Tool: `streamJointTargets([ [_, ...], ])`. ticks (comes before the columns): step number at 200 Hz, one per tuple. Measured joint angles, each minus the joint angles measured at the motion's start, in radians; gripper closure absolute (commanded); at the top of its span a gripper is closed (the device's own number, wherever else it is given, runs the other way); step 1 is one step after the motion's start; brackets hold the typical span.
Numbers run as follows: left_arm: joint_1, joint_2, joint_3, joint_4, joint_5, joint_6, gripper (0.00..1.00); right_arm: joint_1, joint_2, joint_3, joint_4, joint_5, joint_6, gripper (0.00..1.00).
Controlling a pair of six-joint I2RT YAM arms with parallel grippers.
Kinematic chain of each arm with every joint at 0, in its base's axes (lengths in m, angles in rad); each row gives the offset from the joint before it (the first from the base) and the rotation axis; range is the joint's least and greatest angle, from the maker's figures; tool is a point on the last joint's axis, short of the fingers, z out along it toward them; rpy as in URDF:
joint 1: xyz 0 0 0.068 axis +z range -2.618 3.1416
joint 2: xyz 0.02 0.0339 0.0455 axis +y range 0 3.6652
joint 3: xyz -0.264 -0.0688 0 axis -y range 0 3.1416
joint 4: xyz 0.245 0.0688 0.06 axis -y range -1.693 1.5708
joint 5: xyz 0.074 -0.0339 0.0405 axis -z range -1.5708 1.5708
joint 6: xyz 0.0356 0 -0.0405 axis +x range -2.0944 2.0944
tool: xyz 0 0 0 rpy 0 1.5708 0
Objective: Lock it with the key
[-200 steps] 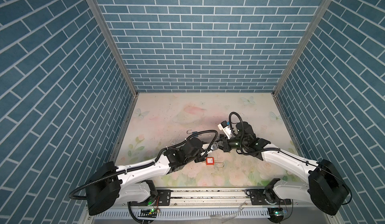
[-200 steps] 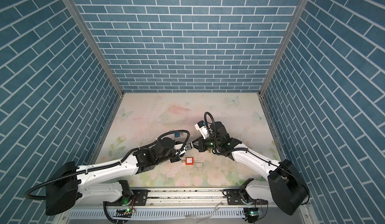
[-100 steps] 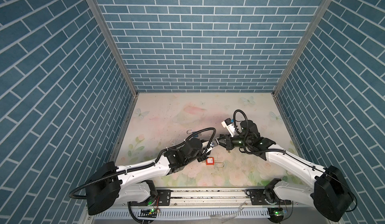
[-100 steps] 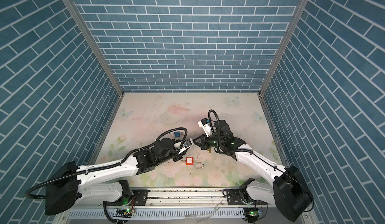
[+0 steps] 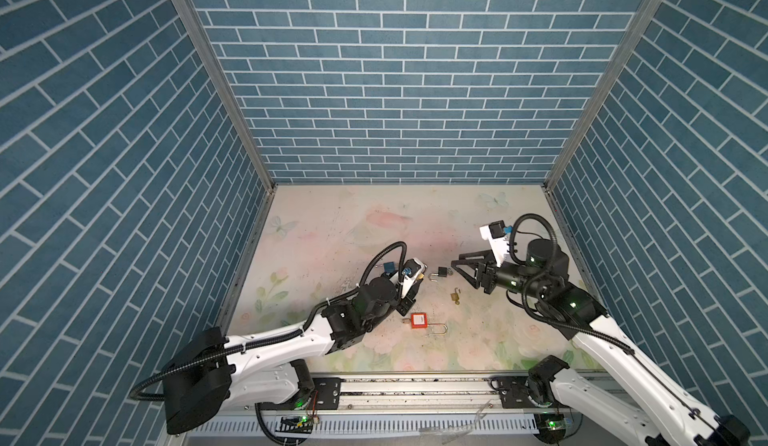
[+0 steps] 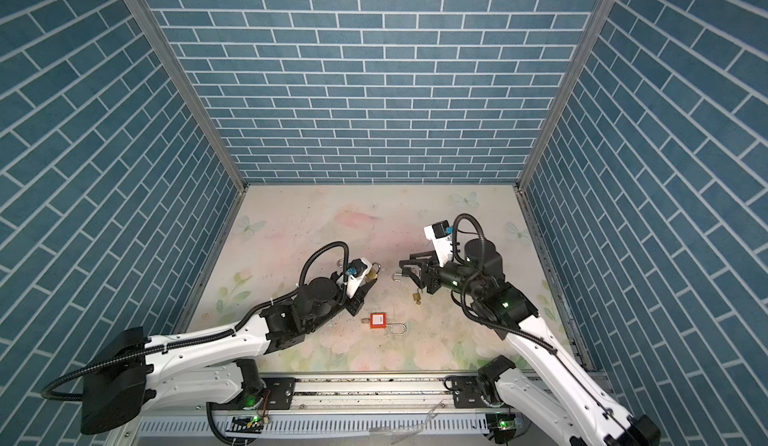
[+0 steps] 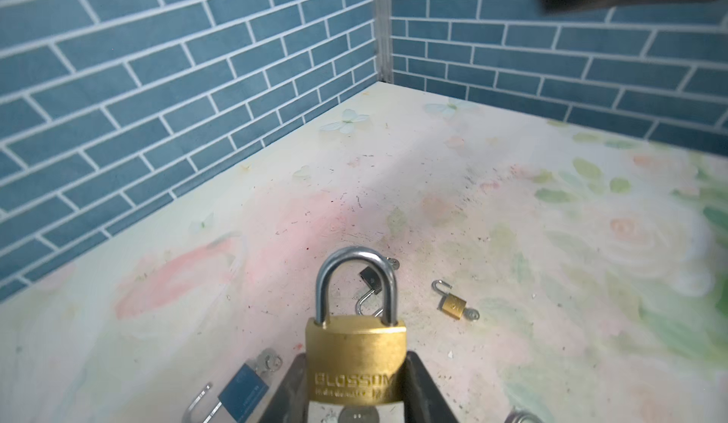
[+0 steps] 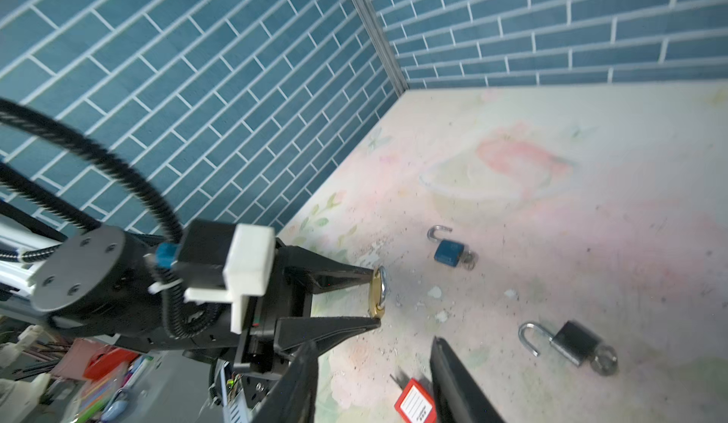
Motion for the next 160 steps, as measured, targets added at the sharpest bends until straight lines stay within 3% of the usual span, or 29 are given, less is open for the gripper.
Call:
streamJointTargets([
  [44, 0.009, -0.039, 0.0, 0.019, -0.106, -0.407, 1.0, 0.0, -0.14, -0.217, 0.163, 0.076, -0.025, 0.57],
  [102, 0.163, -0.13, -0.075, 0.042, -0.077, -1.033, 1.0, 0.031, -0.042, -0.352, 0.36, 0.109, -0.009, 0.62],
  [132, 0.21, -0.129, -0.101, 0.008, -0.023, -1.202, 1.0, 0.116, 0.075, -0.346, 0.465, 0.139, -0.005, 0.64],
  [160, 0.222, -0.129, -0.1, -0.006, 0.019, -1.278, 1.0, 0.183, 0.203, -0.304, 0.525, 0.161, -0.005, 0.66],
])
